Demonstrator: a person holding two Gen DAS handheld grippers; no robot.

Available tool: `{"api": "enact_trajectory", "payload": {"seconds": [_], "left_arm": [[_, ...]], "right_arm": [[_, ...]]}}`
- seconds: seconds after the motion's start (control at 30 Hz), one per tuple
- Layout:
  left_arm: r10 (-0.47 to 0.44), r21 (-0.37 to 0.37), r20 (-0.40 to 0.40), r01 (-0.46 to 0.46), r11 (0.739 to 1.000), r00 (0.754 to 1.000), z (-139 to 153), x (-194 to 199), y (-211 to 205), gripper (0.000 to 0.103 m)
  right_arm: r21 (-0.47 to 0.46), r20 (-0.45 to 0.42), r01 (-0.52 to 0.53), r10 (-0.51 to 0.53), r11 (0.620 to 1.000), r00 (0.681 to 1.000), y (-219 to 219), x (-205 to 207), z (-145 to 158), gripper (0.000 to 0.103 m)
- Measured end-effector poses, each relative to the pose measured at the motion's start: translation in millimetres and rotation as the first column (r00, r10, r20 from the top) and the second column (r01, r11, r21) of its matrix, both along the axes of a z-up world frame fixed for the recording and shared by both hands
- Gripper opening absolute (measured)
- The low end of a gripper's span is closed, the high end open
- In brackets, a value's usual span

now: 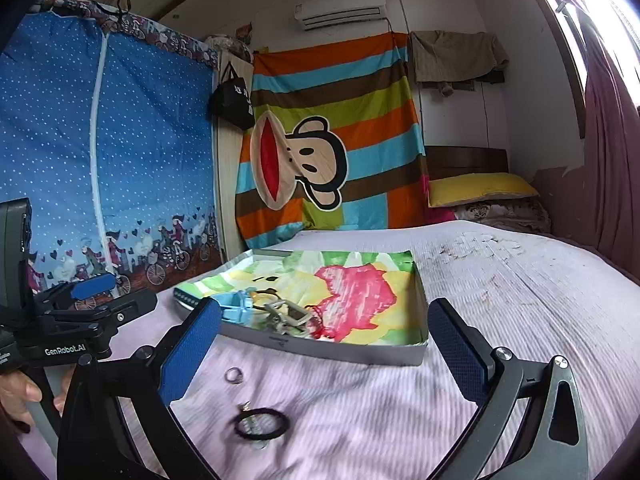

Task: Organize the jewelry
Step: 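Withdraw both open tools toward the black hair tie and silver ring, then grasp the black hair tie with the right tool while the left tool grasps the silver ring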

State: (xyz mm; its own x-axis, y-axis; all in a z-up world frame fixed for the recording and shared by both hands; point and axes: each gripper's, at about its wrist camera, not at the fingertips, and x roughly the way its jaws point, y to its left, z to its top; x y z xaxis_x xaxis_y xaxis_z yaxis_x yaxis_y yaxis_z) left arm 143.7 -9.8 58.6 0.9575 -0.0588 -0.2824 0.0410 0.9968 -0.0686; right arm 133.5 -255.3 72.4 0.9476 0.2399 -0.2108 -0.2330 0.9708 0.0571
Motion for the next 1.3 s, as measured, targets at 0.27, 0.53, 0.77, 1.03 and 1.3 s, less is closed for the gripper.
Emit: {"api": "enact_trajectory", "payload": {"seconds": [0.27, 0.53, 0.77, 1.03, 1.3], "left_arm": [[0.006, 0.006, -0.028, -0.006, 1.0, 1.0, -16, -7, 10, 0.103], [-0.002, 0.028, -0.115, 0.006, 1.0, 0.993, -36, 2, 17, 0.103], [-0.026, 0.029, -0.192, 0.033, 0.999, 0.981, -44, 13, 17, 0.103], [-0.116, -0.013, -0.307, 0.117, 0.993, 0.945, -49, 35, 17, 0.103], [-0.194, -0.037, -0.355, 0.194, 0.98, 0.914, -50, 54, 8, 0.085]], "right_arm": [[-0.002, -0.006, -0.015, 0.015, 1.0, 1.0, 7, -21, -12, 0.101], [-0.023, -0.084, -0.019, 0.017, 1.0, 0.996, 7, -12, -35, 0.101], [-0.046, -0.167, -0.02, 0.012, 0.999, 0.986, 9, 6, -53, 0.101], [-0.056, -0.254, -0.054, 0.038, 0.997, 0.967, 12, 24, -65, 0.09], [-0.063, -0.339, -0.107, 0.08, 0.992, 0.937, 20, 40, -76, 0.061]]}}
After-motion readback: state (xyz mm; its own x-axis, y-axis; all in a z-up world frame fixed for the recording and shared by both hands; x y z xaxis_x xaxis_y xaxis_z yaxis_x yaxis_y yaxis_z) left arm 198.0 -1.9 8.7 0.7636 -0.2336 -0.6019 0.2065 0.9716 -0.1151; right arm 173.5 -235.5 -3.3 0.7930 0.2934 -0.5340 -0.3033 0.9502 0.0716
